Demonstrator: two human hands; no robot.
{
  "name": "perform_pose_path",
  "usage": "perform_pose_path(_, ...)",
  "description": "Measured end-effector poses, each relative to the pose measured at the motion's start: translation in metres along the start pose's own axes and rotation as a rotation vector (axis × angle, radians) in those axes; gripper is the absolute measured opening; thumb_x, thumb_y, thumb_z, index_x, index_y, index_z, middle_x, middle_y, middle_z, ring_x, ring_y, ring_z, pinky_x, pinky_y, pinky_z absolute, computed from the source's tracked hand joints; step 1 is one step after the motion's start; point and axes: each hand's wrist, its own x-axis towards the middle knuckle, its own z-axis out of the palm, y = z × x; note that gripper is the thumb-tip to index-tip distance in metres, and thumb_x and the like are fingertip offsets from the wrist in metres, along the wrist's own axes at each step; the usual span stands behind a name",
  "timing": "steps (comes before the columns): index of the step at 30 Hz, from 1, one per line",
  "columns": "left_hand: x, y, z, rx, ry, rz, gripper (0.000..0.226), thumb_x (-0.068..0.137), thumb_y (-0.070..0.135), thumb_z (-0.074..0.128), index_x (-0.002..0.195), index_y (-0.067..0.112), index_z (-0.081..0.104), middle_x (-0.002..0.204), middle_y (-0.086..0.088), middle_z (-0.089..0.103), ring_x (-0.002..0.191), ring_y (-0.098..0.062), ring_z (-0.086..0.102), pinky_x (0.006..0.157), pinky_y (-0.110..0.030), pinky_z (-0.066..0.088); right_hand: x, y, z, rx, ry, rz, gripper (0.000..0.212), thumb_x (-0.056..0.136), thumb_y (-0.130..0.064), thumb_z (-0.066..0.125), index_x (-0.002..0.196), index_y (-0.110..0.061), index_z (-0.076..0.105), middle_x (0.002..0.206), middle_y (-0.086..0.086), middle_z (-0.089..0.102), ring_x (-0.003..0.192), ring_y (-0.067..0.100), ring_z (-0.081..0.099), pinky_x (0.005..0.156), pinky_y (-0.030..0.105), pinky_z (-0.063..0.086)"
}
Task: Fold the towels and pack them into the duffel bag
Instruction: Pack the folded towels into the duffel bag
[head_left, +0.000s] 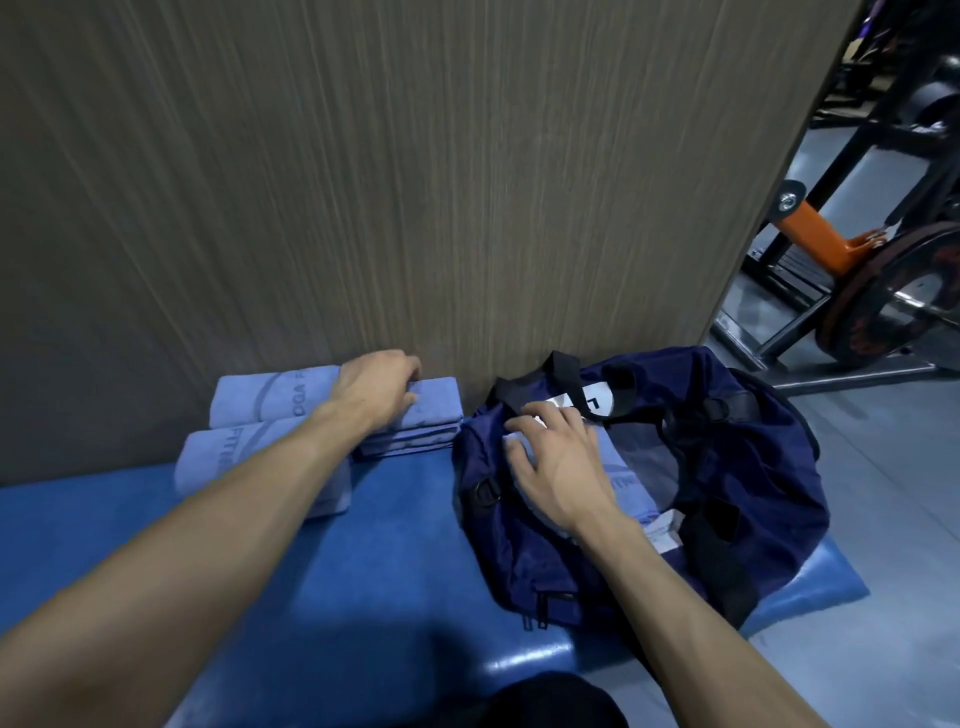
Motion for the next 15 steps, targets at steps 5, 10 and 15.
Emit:
perform_pose_path(5, 0.010, -0.004, 0.002, 0.047, -0.143, 0.062, 0.039, 0.094, 0.040, 0.066, 0.126, 0.021, 0.055, 0.132, -0.006, 0.061, 0.118, -0.032, 0.059, 0.087, -0.040, 0.049, -0.002, -0.004, 0.013, 0.003, -0.039, -0.003, 0.044, 0.095, -0.042, 0.031, 0.116, -0.024, 0.065, 0.134, -0.006, 0.052, 0.122, 0.024, 0.042, 0.094, 0.042, 0.037)
perform_pose_path(10, 0.012, -0.004, 0.011, -0.009, -0.262, 0.087, 0.045, 0.099, 0.035, 0.060, 0.127, 0.006, 0.041, 0.129, -0.018, 0.059, 0.116, -0.036, 0.057, 0.084, -0.040, 0.044, -0.003, 0.002, 0.016, -0.001, -0.021, -0.001, 0.032, 0.099, -0.037, 0.040, 0.116, -0.024, 0.064, 0.131, -0.007, 0.053, 0.120, 0.024, 0.044, 0.092, 0.041, 0.038)
perform_pose_path(15, 0.016, -0.003, 0.006, -0.064, -0.283, 0.100, 0.043, 0.098, 0.034, 0.063, 0.125, 0.007, 0.044, 0.130, -0.013, 0.052, 0.118, -0.033, 0.055, 0.095, -0.040, 0.044, -0.005, 0.004, 0.012, 0.010, -0.009, -0.002, 0.027, 0.101, -0.035, 0.046, 0.119, -0.025, 0.063, 0.132, -0.009, 0.052, 0.120, 0.021, 0.043, 0.094, 0.040, 0.036)
